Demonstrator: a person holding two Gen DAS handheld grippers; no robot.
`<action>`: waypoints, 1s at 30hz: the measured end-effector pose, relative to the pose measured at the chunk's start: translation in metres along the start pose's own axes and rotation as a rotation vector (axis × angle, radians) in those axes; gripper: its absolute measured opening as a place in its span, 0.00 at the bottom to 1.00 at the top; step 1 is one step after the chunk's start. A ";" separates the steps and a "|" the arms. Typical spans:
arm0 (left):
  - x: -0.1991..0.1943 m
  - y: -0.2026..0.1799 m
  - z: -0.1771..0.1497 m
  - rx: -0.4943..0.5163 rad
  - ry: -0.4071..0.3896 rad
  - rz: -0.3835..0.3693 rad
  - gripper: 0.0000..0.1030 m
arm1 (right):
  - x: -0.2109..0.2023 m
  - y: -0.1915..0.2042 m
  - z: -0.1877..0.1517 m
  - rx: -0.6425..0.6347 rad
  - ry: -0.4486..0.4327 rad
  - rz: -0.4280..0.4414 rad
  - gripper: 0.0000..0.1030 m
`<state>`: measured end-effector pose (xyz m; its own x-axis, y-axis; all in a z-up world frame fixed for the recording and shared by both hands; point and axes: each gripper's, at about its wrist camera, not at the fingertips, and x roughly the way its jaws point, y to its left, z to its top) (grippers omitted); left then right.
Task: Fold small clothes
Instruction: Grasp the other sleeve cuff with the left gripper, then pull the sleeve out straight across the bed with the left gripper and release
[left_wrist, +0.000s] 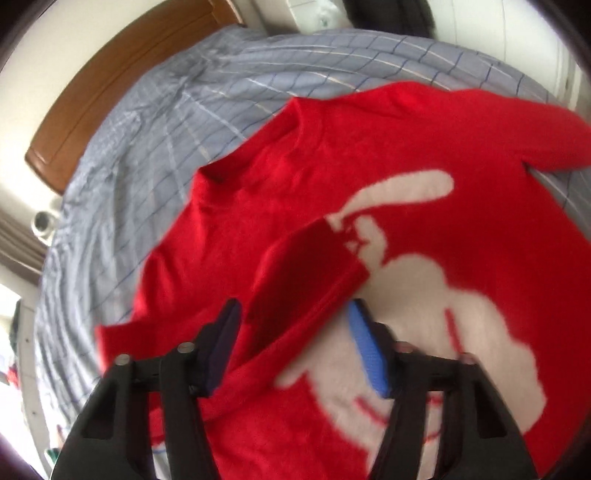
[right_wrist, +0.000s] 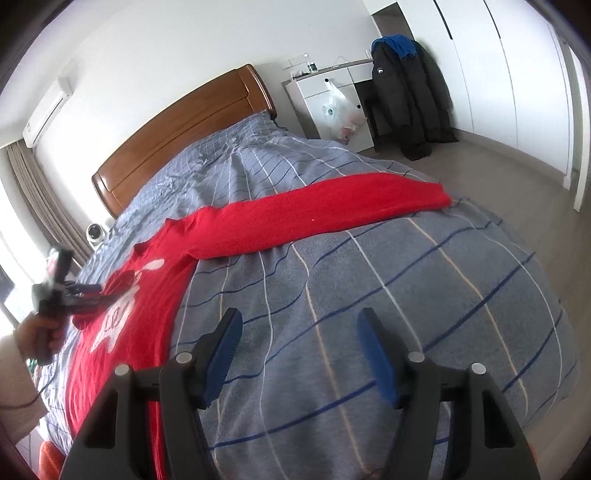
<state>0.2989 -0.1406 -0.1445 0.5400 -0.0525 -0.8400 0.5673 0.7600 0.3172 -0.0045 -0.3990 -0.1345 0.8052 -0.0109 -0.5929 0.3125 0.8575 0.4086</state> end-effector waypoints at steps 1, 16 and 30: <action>-0.002 0.001 -0.003 -0.018 0.011 -0.022 0.06 | 0.001 0.001 0.000 -0.001 0.002 -0.001 0.63; -0.148 0.283 -0.231 -1.124 -0.194 0.290 0.04 | 0.006 0.003 -0.001 0.000 0.010 -0.004 0.63; -0.083 0.273 -0.359 -1.390 0.021 0.290 0.03 | 0.013 0.020 -0.006 -0.089 0.031 -0.063 0.63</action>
<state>0.1858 0.3040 -0.1468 0.5134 0.2130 -0.8313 -0.6303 0.7510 -0.1968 0.0092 -0.3789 -0.1383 0.7688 -0.0513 -0.6374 0.3149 0.8979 0.3076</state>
